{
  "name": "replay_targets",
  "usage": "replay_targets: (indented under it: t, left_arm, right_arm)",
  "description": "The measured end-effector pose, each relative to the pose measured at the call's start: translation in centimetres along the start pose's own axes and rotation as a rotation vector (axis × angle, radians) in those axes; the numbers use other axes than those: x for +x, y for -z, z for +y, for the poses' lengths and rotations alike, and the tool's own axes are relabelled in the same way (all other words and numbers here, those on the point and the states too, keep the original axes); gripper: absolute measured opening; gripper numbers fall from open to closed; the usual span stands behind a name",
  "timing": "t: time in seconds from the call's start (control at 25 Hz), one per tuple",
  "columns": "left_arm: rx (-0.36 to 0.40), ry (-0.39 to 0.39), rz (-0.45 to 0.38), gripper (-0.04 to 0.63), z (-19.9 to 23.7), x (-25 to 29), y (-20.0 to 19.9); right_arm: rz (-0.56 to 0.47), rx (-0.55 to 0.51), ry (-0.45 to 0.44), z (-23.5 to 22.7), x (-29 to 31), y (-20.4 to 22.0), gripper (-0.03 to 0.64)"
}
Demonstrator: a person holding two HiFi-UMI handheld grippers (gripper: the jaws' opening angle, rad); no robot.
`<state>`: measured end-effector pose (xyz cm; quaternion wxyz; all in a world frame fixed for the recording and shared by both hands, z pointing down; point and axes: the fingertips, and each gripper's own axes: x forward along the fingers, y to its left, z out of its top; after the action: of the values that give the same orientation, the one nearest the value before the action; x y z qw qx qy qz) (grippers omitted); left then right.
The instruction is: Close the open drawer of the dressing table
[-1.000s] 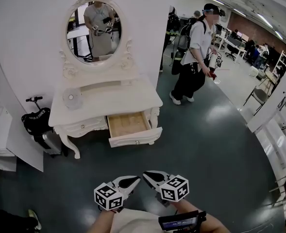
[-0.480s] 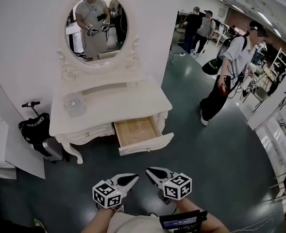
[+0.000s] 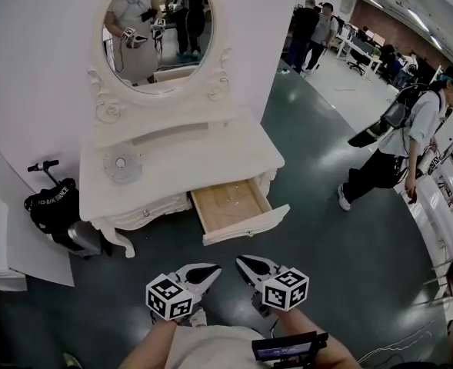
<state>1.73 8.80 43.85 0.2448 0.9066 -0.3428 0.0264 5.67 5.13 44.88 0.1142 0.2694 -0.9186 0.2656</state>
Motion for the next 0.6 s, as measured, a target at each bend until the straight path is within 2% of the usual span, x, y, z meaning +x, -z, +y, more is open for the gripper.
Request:
replay_targets:
  t: [0.32,0.6]
  left_arm:
    - [-0.025,0.013,0.003,0.011,2.8,-1.2,0.6]
    - [-0.046,0.025,0.026,0.011,3.8,0.8,0.8]
  right_arm:
    - [0.003,0.024,0.066,-0.4,0.8,1.2,0.018]
    - [0.029,0.027,0.081,-2.5,1.0,1.1,0.018]
